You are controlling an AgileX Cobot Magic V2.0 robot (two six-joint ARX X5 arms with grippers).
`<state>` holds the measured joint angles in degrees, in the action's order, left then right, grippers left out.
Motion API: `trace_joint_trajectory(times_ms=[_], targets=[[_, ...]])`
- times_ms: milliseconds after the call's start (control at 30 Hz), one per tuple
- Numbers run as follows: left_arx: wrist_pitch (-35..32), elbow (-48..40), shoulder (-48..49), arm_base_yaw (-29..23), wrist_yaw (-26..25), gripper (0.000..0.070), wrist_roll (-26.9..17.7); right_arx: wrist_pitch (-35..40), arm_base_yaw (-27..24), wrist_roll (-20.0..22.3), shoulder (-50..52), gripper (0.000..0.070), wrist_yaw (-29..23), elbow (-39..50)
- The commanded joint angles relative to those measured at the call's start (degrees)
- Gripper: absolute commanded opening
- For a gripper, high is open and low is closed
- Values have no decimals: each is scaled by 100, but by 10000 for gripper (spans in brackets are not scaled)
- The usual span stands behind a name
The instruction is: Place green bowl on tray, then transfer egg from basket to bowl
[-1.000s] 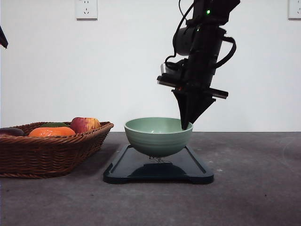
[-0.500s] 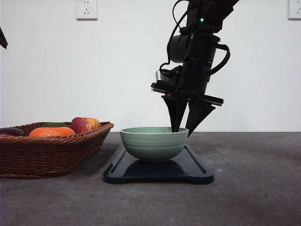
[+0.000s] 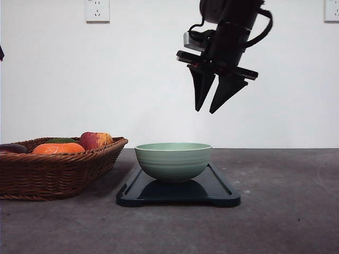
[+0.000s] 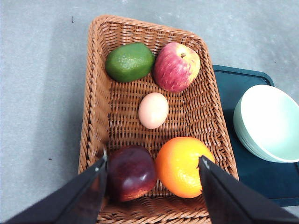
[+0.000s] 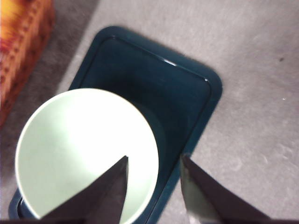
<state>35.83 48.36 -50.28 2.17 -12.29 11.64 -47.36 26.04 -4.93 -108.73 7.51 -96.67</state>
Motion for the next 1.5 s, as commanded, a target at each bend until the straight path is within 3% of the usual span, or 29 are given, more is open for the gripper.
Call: trace_joint_trajectory(times_ms=[0, 267, 533, 733, 967, 1167, 1467], targets=[[-40, 120, -33, 15, -23, 387, -7, 359, 35, -20, 146, 214, -2, 423], [-72, 120, -33, 15, -24, 388, -9, 1982, 24, -22, 1843, 213, 18, 2801], [-92, 120, -33, 15, -24, 388, -4, 2667, -9, -9, 3443, 213, 4, 4525], [-81, 120, -35, 15, -25, 391, 30, 2933, -10, 256, 4514, 213, -16, 5485], [-71, 258, -200, 154, -190, 392, 146, 2910, -9, 428, 5068, 213, -153, 6042], [-59, 711, -1083, 601, -89, 392, 132, 2991, -9, 424, 5073, 213, -308, 6079], [579, 2018, -3067, 1349, 1077, 393, -951, 3004, -9, 426, 5073, 213, -308, 6079]])
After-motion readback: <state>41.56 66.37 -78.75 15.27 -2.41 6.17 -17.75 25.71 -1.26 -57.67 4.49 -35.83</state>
